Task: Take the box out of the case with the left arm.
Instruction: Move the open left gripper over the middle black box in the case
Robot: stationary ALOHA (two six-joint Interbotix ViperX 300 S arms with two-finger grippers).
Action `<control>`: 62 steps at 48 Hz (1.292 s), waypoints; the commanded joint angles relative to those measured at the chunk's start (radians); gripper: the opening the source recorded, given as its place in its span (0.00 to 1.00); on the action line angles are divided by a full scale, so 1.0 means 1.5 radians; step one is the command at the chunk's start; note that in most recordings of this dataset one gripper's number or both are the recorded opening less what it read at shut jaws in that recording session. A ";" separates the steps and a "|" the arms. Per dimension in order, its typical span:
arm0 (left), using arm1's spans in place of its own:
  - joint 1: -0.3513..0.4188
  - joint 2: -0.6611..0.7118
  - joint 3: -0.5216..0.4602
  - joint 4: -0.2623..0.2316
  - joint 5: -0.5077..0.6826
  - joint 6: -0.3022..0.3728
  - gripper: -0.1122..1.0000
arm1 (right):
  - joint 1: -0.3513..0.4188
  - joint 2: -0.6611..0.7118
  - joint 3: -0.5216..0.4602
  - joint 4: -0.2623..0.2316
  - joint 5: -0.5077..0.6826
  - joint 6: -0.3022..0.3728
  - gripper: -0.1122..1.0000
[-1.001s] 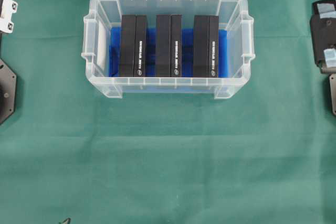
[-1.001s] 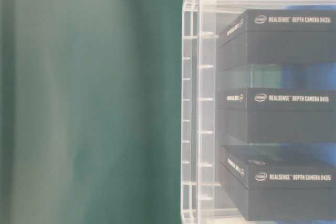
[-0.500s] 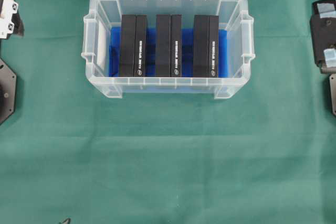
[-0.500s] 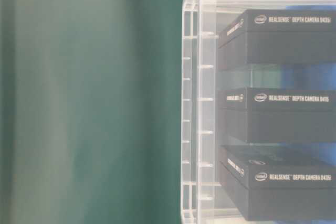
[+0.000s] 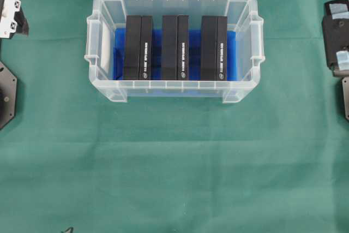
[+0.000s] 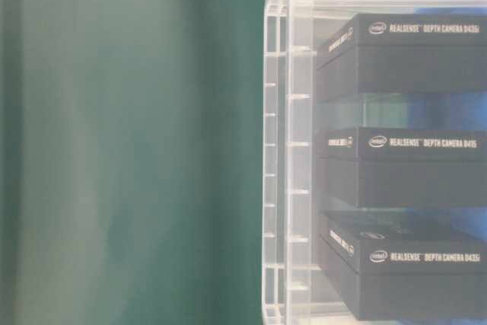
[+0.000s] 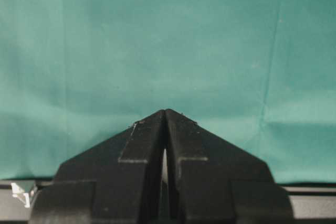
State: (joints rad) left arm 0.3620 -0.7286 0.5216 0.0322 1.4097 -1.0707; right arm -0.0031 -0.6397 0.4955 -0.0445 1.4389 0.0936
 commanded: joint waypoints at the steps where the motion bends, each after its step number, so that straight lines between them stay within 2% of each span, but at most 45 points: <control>1: 0.002 0.002 -0.016 -0.001 -0.010 -0.001 0.87 | -0.001 0.001 -0.018 -0.003 0.001 -0.001 0.12; 9: -0.018 0.060 -0.038 -0.003 -0.012 0.000 0.87 | 0.000 0.001 -0.017 -0.002 0.005 -0.001 0.12; 17: -0.051 0.157 -0.104 -0.003 -0.012 -0.009 0.87 | 0.000 0.001 -0.017 -0.003 0.006 0.000 0.12; 30: -0.091 0.283 -0.221 0.002 -0.012 -0.085 0.87 | 0.000 0.001 -0.017 -0.003 0.006 0.000 0.12; 46: -0.132 0.413 -0.351 0.002 -0.013 -0.136 0.87 | 0.000 0.001 -0.017 -0.004 0.002 -0.001 0.12; 62: -0.141 0.539 -0.488 0.002 -0.025 -0.146 0.87 | 0.000 0.001 -0.017 -0.004 0.005 -0.001 0.12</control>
State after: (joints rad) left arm 0.1519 0.0644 -0.1457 0.0322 1.3775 -1.2947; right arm -0.0031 -0.6397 0.4970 -0.0506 1.4465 0.0920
